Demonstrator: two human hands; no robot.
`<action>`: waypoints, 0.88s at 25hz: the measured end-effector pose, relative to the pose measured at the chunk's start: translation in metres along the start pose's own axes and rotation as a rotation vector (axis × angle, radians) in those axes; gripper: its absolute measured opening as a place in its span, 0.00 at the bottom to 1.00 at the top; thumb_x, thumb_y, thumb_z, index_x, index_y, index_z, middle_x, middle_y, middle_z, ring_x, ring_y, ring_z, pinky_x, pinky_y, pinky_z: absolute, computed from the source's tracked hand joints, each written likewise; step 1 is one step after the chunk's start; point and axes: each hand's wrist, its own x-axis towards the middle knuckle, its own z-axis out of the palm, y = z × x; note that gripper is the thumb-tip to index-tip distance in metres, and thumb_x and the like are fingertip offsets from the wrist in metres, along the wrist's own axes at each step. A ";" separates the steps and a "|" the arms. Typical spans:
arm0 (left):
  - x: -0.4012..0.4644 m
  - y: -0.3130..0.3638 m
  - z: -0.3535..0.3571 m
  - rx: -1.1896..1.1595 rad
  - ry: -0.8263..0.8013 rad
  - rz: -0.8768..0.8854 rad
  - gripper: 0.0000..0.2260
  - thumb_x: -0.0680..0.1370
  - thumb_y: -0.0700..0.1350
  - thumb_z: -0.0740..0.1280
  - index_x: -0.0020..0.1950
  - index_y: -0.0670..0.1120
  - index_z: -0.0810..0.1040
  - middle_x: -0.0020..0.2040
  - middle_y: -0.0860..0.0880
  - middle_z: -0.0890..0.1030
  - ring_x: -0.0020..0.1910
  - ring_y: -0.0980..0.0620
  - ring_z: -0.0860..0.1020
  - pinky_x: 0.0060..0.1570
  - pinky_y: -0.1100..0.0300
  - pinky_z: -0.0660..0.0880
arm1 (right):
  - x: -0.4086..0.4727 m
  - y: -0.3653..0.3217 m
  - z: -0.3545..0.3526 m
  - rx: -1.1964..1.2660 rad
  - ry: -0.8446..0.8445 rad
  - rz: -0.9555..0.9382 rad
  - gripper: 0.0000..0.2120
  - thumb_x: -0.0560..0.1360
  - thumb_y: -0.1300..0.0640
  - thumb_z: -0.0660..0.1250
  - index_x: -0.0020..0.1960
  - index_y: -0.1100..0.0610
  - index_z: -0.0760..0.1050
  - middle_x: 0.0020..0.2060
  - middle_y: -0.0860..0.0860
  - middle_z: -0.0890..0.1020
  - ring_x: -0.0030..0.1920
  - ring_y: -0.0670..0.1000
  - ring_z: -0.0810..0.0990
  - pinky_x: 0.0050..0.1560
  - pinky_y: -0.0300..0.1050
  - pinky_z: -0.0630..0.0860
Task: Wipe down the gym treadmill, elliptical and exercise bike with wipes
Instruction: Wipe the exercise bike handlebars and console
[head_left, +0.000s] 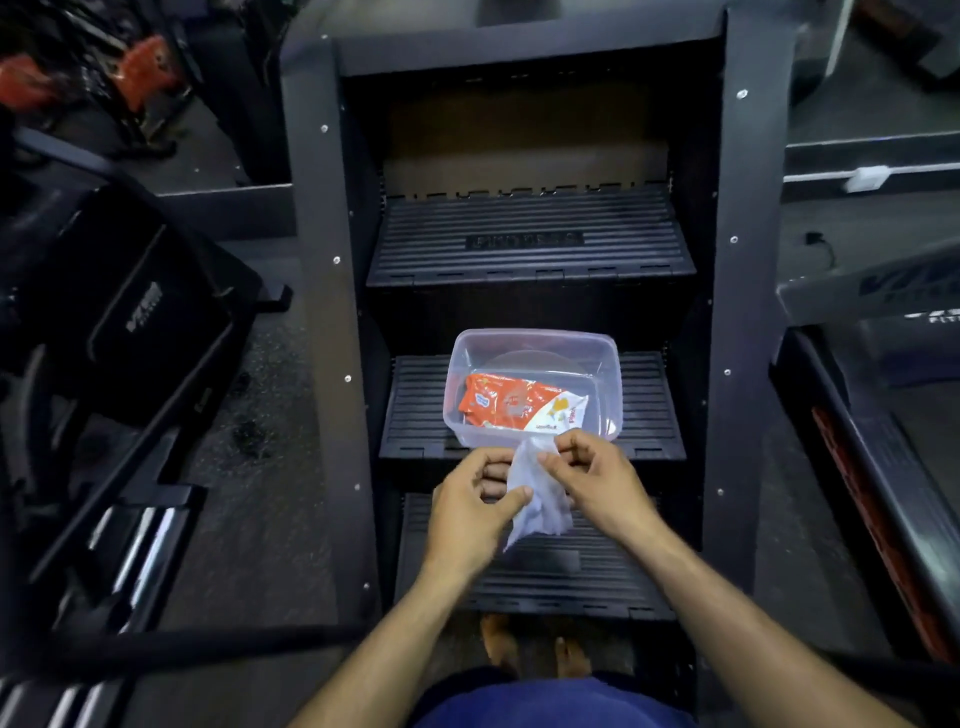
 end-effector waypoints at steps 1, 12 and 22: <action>-0.011 0.000 0.001 -0.001 0.022 -0.020 0.14 0.74 0.37 0.75 0.57 0.50 0.83 0.49 0.54 0.86 0.48 0.54 0.84 0.52 0.50 0.83 | -0.003 0.004 0.003 0.019 -0.049 0.014 0.05 0.78 0.55 0.71 0.44 0.48 0.81 0.39 0.48 0.84 0.43 0.49 0.83 0.40 0.47 0.79; -0.154 -0.022 -0.017 -0.231 0.305 -0.125 0.16 0.81 0.34 0.66 0.63 0.51 0.80 0.58 0.50 0.83 0.54 0.48 0.84 0.49 0.52 0.83 | -0.069 0.023 0.043 0.161 -0.471 0.117 0.07 0.79 0.66 0.68 0.56 0.58 0.79 0.50 0.56 0.86 0.50 0.55 0.86 0.46 0.52 0.83; -0.317 -0.068 -0.083 -0.311 0.570 -0.278 0.05 0.77 0.42 0.74 0.52 0.49 0.84 0.49 0.46 0.86 0.51 0.46 0.85 0.51 0.55 0.81 | -0.200 0.004 0.155 -0.003 -0.957 0.042 0.10 0.80 0.66 0.65 0.60 0.58 0.78 0.50 0.55 0.86 0.50 0.56 0.86 0.45 0.50 0.83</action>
